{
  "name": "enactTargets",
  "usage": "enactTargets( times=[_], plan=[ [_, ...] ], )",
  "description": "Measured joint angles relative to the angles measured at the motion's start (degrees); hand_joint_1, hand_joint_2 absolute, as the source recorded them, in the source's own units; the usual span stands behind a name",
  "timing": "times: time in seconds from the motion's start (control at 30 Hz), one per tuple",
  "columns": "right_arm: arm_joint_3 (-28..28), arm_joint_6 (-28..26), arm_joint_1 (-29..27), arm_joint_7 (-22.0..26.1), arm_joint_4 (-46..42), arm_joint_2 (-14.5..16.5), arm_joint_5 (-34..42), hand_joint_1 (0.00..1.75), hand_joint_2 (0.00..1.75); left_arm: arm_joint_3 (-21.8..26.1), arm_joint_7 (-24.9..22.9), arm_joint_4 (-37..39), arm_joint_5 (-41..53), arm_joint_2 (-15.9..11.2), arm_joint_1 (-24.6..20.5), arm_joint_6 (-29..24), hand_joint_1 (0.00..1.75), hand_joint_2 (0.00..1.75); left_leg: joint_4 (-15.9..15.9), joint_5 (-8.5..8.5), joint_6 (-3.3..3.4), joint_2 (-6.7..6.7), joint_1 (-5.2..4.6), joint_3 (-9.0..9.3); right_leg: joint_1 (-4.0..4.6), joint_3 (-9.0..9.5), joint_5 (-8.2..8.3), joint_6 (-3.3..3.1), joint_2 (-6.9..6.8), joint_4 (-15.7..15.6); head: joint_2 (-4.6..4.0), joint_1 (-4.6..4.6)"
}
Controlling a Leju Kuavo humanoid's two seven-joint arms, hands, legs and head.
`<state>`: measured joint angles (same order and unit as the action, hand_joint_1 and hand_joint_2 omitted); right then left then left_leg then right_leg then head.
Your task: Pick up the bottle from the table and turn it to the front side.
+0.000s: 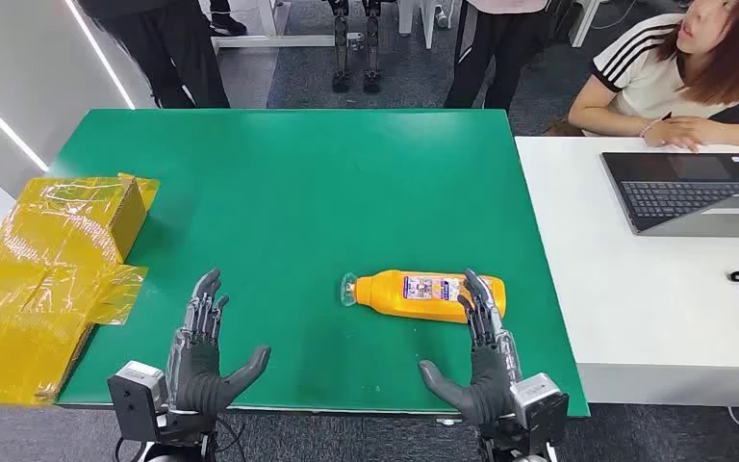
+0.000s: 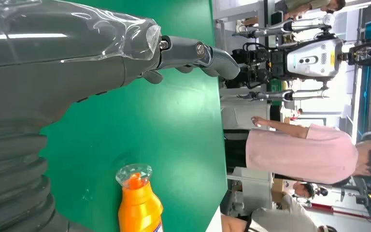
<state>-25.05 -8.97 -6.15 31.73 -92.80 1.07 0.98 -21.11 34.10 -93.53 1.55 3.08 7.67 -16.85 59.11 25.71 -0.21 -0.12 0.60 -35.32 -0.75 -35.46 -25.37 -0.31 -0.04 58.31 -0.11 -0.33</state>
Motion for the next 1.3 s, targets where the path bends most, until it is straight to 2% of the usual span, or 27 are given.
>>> enactTargets(
  times=[0.2,0.33,0.47,0.63,0.87,0.93,1.07,1.2,1.3],
  plan=[
    [0.2,-2.4,0.2,-0.6,-0.8,0.0,-5.1,0.00,1.75,0.0,0.0,0.2,0.0,0.3,-1.1,1.0,0.00,1.75,0.0,0.00,0.00,0.00,0.00,0.00,0.00,0.00,0.00,0.00,0.00,0.0,0.00,0.00],
    [1.3,-6.1,2.9,-4.6,-1.1,-0.3,-18.6,0.00,1.75,0.0,-0.2,1.0,1.0,1.5,-2.5,2.1,0.00,1.75,0.0,-0.01,0.00,0.04,-0.01,0.01,-0.01,0.00,0.03,0.00,0.04,0.0,0.00,0.00],
    [2.4,-8.1,9.6,-9.8,1.7,-2.0,-29.0,0.00,1.75,0.0,-1.0,2.1,2.2,2.8,-4.5,4.3,0.00,1.75,0.1,-0.05,0.04,0.07,-0.01,0.02,-0.01,0.01,0.11,0.01,0.08,0.0,0.00,0.02],
    [3.1,-8.3,13.9,-11.8,4.6,-3.2,-31.4,0.00,1.75,0.0,-1.1,3.7,2.4,3.7,-5.9,5.2,0.00,1.75,0.1,-0.06,0.06,0.05,-0.01,0.02,-0.01,0.02,0.11,0.01,0.07,0.0,0.00,0.01],
    [2.9,-6.9,19.8,-17.1,10.3,-5.6,-36.3,0.00,1.75,0.0,-1.0,6.3,2.4,4.1,-8.9,7.3,0.00,1.75,0.1,-0.06,0.06,0.06,0.00,0.01,0.00,0.01,0.10,0.01,0.08,0.0,0.00,0.01],
    [2.6,-4.8,22.1,-18.3,13.1,-6.0,-35.7,0.00,1.75,-0.1,-1.0,7.4,2.2,4.2,-10.1,7.6,0.00,1.75,0.1,-0.06,0.06,0.06,0.00,0.00,0.00,0.01,0.11,0.01,0.08,0.0,0.00,0.01],
    [1.4,2.9,27.0,-20.8,20.0,-6.3,-32.8,0.00,1.75,-0.1,-0.7,9.4,1.7,4.2,-12.0,8.0,0.00,1.75,0.1,-0.08,0.06,0.06,0.00,0.02,-0.01,0.02,0.13,0.00,0.09,0.0,0.00,0.00],
    [-0.8,15.5,33.7,-22.6,29.3,-6.3,-27.5,0.00,1.75,-0.4,-0.8,10.9,1.2,4.2,-13.3,8.5,0.00,1.75,0.1,-0.11,0.05,0.07,0.00,0.01,-0.01,0.02,0.17,-0.03,0.10,0.1,0.00,0.01],
    [-4.6,22.9,40.4,-25.1,37.5,-6.3,-27.9,0.00,1.75,-0.6,-1.8,11.2,0.7,4.2,-13.8,9.0,0.00,1.75,0.1,-0.12,0.03,0.07,0.00,0.02,-0.01,0.01,0.17,-0.03,0.10,0.1,0.00,0.01]
  ],
)
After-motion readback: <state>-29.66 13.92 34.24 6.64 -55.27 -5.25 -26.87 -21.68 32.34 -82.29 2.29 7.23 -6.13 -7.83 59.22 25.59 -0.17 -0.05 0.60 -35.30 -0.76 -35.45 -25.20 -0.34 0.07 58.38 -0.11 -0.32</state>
